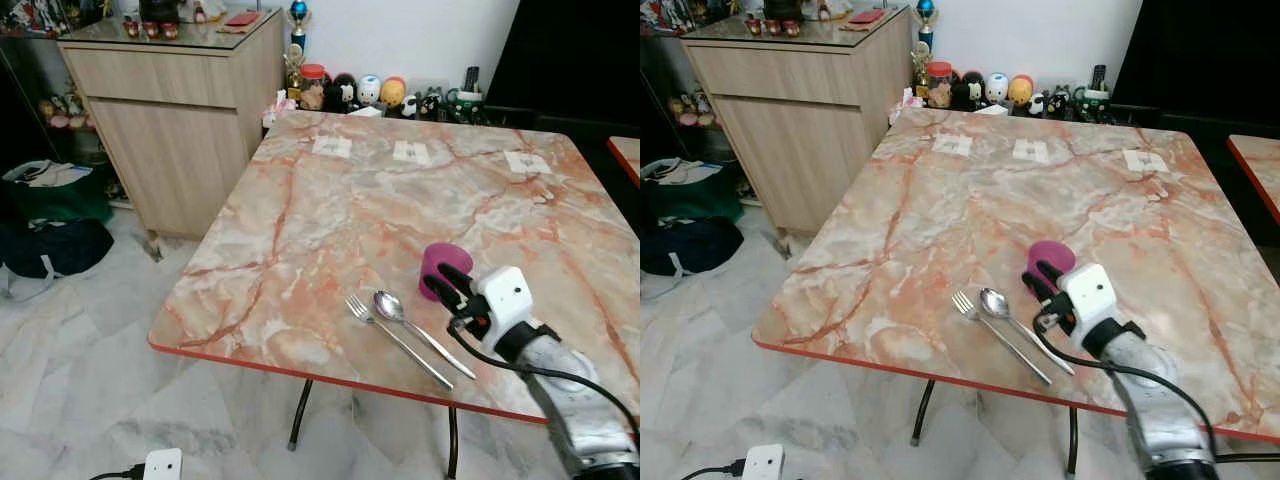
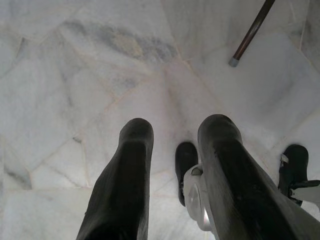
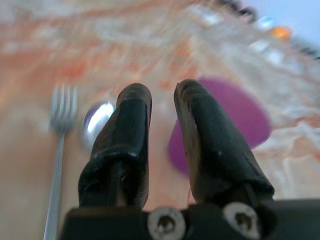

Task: Setting the table

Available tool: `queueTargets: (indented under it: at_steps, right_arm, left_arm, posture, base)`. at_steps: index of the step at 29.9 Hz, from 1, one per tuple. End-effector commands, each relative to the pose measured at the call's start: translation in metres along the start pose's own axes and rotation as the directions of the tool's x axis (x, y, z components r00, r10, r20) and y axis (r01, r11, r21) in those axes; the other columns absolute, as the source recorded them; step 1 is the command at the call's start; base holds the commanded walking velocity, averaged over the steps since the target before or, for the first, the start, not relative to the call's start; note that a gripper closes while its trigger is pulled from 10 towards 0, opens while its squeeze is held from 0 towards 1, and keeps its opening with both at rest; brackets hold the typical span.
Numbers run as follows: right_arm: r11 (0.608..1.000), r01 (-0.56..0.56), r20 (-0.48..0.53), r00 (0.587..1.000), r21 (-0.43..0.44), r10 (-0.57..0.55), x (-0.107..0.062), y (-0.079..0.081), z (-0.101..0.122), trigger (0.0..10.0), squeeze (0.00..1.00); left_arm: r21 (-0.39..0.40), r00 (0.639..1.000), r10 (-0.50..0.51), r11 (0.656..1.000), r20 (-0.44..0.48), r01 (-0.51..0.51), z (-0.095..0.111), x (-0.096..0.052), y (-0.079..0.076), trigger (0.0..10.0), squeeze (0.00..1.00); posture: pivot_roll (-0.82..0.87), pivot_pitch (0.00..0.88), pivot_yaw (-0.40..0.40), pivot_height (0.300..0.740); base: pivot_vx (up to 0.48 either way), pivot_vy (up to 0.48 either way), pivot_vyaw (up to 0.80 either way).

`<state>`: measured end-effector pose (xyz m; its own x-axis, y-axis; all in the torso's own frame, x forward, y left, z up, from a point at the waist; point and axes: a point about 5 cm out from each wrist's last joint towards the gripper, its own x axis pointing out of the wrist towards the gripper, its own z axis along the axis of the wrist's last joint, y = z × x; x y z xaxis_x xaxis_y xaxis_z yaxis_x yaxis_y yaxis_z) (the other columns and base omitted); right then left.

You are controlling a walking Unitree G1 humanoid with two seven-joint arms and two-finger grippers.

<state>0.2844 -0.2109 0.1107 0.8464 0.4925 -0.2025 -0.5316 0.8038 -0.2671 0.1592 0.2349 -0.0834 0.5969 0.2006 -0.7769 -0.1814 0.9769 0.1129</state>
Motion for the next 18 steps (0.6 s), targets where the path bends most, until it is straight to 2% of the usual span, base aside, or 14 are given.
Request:
queueTargets:
  at_steps: [1, 2, 8, 9, 10, 11, 12, 18]
  right_arm:
    - [0.998, -0.056, -0.051, 0.997, 0.021, 0.057, -0.001, 0.006, -0.006, 10.0, 0.00]
    - [0.996, -0.054, -0.098, 0.993, 0.075, 0.061, -0.002, 0.004, -0.014, 10.0, 1.00]
    - [0.986, -0.076, -0.154, 0.983, 0.148, 0.098, 0.000, 0.007, -0.023, 10.0, 1.00]
    - [0.987, -0.043, -0.206, 0.976, 0.157, 0.076, 0.002, 0.005, -0.030, 10.0, 0.79]
    - [0.987, -0.043, -0.206, 0.976, 0.157, 0.076, 0.002, 0.005, -0.030, 10.0, 0.79]
    - [0.988, -0.031, -0.236, 0.969, 0.152, 0.067, 0.003, 0.003, -0.034, 10.0, 0.18]
    - [0.985, -0.028, -0.241, 0.968, 0.169, 0.069, 0.004, 0.003, -0.035, 10.0, 0.00]
    - [0.982, -0.048, -0.242, 0.966, 0.182, 0.092, 0.009, 0.001, -0.033, 10.0, 0.00]
  left_arm:
    - [0.018, 1.000, -0.008, 1.000, -0.021, 0.009, -0.004, -0.001, 0.001, 10.0, 0.00]
    - [0.017, 1.000, -0.012, 1.000, -0.024, 0.012, -0.005, -0.001, 0.002, 10.0, 0.00]
    - [0.018, 0.999, -0.013, 1.000, -0.033, 0.013, -0.006, -0.001, 0.006, 10.0, 0.00]
    - [0.019, 0.999, -0.011, 1.000, -0.036, 0.012, -0.007, -0.002, 0.008, 10.0, 0.00]
    - [0.019, 0.999, -0.011, 1.000, -0.036, 0.012, -0.007, -0.002, 0.008, 10.0, 0.00]
    - [0.019, 0.999, -0.010, 1.000, -0.037, 0.011, -0.007, -0.002, 0.011, 10.0, 0.00]
    - [0.020, 0.999, -0.009, 1.000, -0.038, 0.010, -0.007, -0.002, 0.013, 10.0, 0.00]
    - [0.022, 0.999, -0.007, 1.000, -0.039, 0.008, -0.008, -0.003, 0.020, 10.0, 0.00]
  posture:
    - [-0.06, 0.011, -0.014, 0.740]
    - [-0.05, 0.010, -0.013, 0.740]
    - [-0.06, 0.001, -0.007, 0.740]
    - [-0.05, 0.000, -0.006, 0.740]
    - [-0.05, 0.000, -0.006, 0.740]
    - [-0.05, 0.000, -0.005, 0.740]
    - [-0.05, 0.000, -0.004, 0.740]
    - [-0.05, 0.000, 0.003, 0.740]
  base:
    - [0.000, 0.000, 0.00]
    - [0.000, 0.000, 0.00]
    - [0.000, 0.000, 0.00]
    - [0.000, 0.000, 0.00]
    - [0.000, 0.000, 0.00]
    - [0.000, 0.000, 0.00]
    - [0.000, 0.000, 0.00]
    - [0.000, 0.000, 0.00]
